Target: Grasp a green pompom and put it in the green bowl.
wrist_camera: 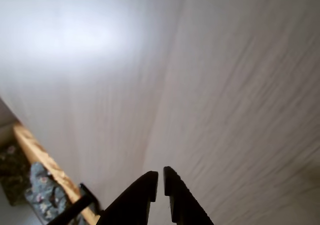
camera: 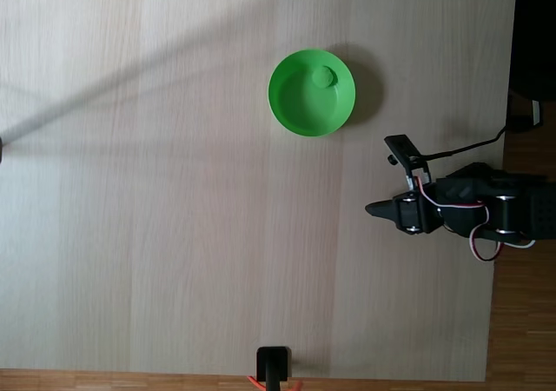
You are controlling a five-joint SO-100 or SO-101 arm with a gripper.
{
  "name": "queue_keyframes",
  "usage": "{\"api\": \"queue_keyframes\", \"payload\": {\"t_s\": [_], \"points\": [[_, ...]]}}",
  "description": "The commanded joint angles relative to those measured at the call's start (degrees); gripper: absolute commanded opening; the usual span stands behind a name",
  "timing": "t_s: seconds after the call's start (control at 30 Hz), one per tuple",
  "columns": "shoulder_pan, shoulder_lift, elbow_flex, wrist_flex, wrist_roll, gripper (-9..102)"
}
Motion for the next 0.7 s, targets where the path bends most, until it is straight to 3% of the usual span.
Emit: {"api": "queue_keyframes", "payload": {"t_s": [0.0, 0.67], "points": [[0.4, 0.4, -0.4, -0.2, 0.3, 0], [5.3, 0.4, -0.5, 0.0, 4.0, 0]]}}
